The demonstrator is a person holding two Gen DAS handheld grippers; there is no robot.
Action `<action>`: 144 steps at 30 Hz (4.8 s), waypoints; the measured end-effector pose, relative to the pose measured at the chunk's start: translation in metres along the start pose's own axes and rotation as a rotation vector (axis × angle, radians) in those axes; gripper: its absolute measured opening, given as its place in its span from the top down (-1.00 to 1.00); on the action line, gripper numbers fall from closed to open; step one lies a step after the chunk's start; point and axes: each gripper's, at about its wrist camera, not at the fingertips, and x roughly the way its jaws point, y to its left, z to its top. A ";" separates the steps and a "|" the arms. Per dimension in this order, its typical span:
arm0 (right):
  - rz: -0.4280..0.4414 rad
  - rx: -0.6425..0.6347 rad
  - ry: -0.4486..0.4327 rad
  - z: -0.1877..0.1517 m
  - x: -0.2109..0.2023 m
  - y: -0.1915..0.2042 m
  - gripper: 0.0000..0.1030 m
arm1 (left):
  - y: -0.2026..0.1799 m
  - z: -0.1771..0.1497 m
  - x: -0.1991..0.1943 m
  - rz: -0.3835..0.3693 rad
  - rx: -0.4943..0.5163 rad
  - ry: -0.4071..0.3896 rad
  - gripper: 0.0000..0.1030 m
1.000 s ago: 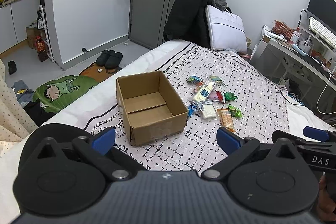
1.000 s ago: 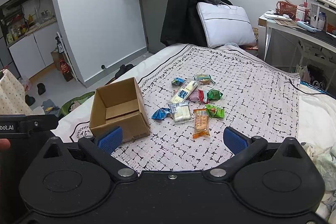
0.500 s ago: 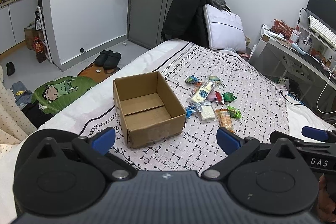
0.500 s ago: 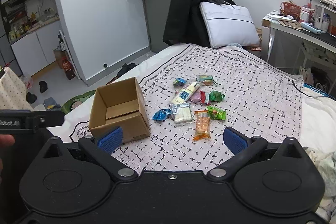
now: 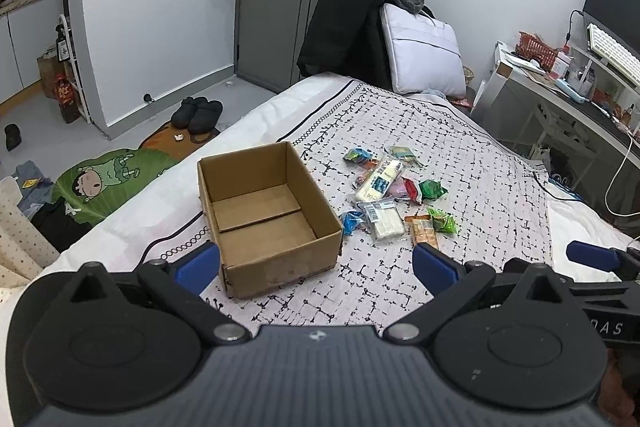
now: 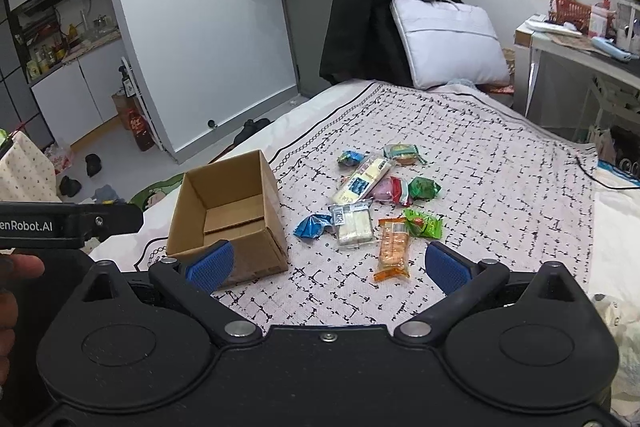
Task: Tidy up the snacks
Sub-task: 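Lower the left gripper onto the clear bread pack while the right gripper approaches the green snack, then grasp the bread pack with the left gripper while the right gripper grasps the green snack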
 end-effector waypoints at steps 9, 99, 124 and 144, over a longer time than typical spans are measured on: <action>0.019 0.050 0.009 0.007 0.024 -0.025 -0.98 | -0.012 0.012 0.023 -0.005 -0.003 -0.001 -0.98; 0.067 0.438 0.235 -0.007 0.271 -0.185 -0.41 | -0.110 0.005 0.343 0.074 -0.186 0.353 -0.14; 0.091 0.383 0.128 0.008 0.223 -0.156 0.45 | -0.077 0.035 0.259 -0.017 -0.114 0.227 0.12; 0.091 0.314 0.036 0.049 0.178 -0.086 0.45 | -0.020 0.059 0.191 -0.067 -0.251 0.066 0.12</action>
